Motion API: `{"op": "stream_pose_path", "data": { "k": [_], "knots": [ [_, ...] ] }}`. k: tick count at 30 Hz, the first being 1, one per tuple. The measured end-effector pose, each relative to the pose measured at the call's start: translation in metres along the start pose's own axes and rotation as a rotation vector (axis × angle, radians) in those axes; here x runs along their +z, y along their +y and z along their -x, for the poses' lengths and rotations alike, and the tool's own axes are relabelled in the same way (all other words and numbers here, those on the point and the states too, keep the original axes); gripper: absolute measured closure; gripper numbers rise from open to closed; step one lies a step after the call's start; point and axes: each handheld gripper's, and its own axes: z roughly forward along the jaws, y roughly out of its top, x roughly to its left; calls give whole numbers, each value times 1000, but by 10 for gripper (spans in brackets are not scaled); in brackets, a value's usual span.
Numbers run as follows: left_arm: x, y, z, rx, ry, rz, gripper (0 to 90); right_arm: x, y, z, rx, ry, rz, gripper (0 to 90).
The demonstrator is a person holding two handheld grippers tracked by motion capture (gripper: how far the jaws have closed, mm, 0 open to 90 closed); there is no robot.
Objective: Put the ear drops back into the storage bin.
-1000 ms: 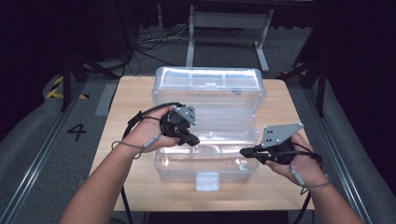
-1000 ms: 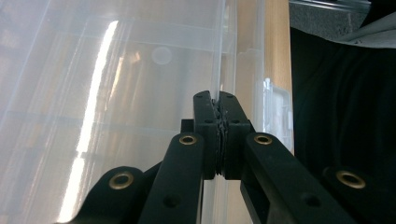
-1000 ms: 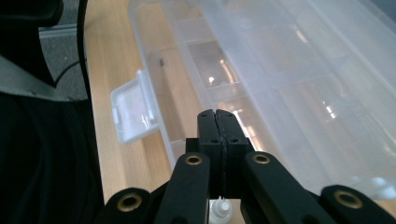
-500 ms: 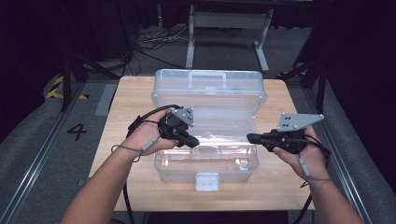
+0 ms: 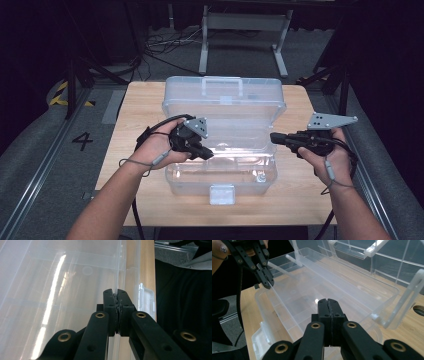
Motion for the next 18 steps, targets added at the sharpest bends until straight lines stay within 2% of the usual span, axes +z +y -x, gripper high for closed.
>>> {"op": "stream_pose_path", "data": {
  "k": [18],
  "knots": [
    [4,1,10,21,26,-37,878,-2,-1,17,97,-43,60,900]
  ]
}}
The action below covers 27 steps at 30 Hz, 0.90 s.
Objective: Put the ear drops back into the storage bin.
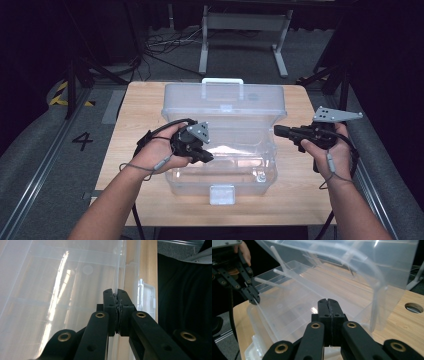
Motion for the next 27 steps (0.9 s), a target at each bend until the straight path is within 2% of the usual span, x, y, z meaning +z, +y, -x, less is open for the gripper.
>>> {"op": "stream_pose_path", "data": {
  "k": [6,10,20,24,25,26,27],
  "knots": [
    [3,0,4,-1,2,-16,877,-2,0,3,24,1,24,900],
    [4,-5,4,-12,-10,12,876,-2,-1,3,23,1,15,900],
    [1,-6,6,-34,6,17,862,-2,-2,3,23,4,20,900],
    [-4,-7,7,-43,2,51,847,-2,-2,2,17,1,16,900],
    [-7,-8,7,-45,-3,73,837,-3,-2,2,18,4,12,900],
    [-14,-10,8,-62,-11,120,837,-3,-2,2,18,4,12,900],
    [-18,-11,9,-74,-17,137,810,-3,-2,2,16,3,11,900]
  ]
}}
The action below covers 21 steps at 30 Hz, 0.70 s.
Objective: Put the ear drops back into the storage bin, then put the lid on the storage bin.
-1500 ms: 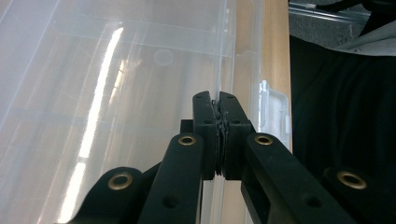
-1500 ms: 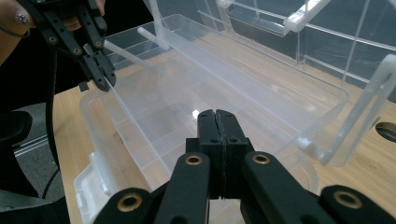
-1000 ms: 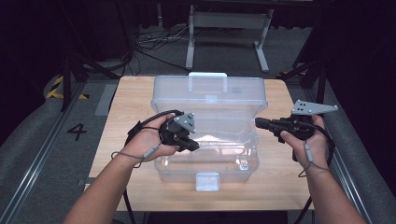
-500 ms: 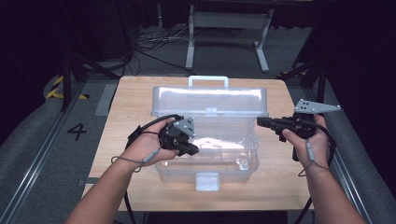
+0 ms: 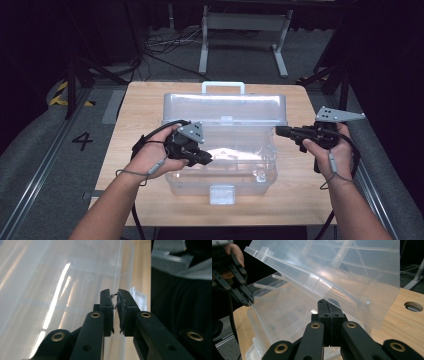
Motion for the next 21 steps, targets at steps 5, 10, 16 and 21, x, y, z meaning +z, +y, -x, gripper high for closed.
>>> {"op": "stream_pose_path", "data": {
  "k": [5,10,16,21],
  "knots": [
    [-19,-9,1,-32,7,60,769,0,0,-1,0,-1,-1,900],
    [-33,-22,2,-78,39,69,738,0,0,-1,-1,-2,-2,900],
    [-48,-46,3,-150,83,109,729,-1,-2,-3,-6,-5,-9,900],
    [-57,-63,-1,-203,104,142,727,-2,-2,-4,-6,-8,-12,900]
  ]
}}
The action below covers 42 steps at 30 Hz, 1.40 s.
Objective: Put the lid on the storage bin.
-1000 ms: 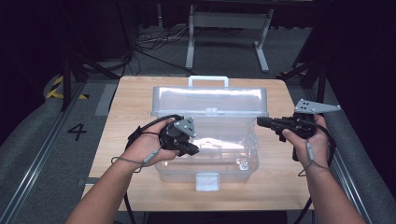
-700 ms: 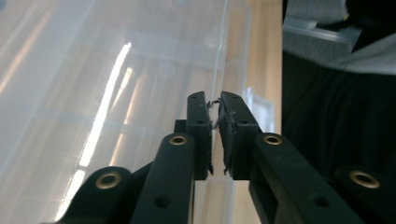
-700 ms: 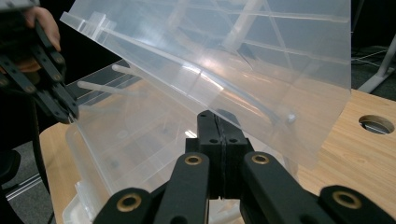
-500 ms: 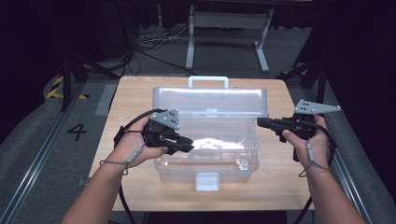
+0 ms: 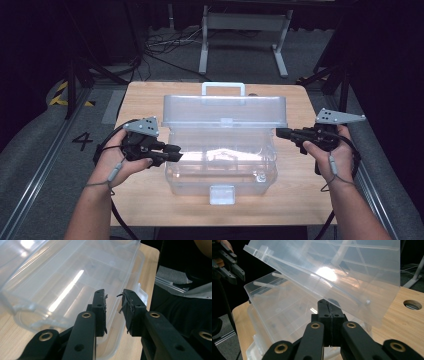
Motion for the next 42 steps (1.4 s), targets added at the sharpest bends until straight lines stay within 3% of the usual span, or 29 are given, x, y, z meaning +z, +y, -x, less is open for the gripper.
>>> {"op": "stream_pose_path", "data": {
  "k": [2,7,12,15,24,42],
  "knots": [
    [-4,-6,-3,-23,32,11,720,-1,0,-1,1,-2,0,900],
    [-13,-15,-14,-78,56,32,727,-1,1,-1,0,-3,-5,900],
    [-14,-20,-18,-96,87,30,724,-1,1,-1,0,-4,-8,900],
    [-16,-26,-24,-141,104,38,723,-2,0,-3,-3,-6,-10,900],
    [-16,-40,-38,-261,228,40,705,-3,-4,-10,-15,-31,-36,900],
    [-12,-63,-57,-325,297,11,702,-8,-20,-25,-13,-64,-33,900]
  ]
}}
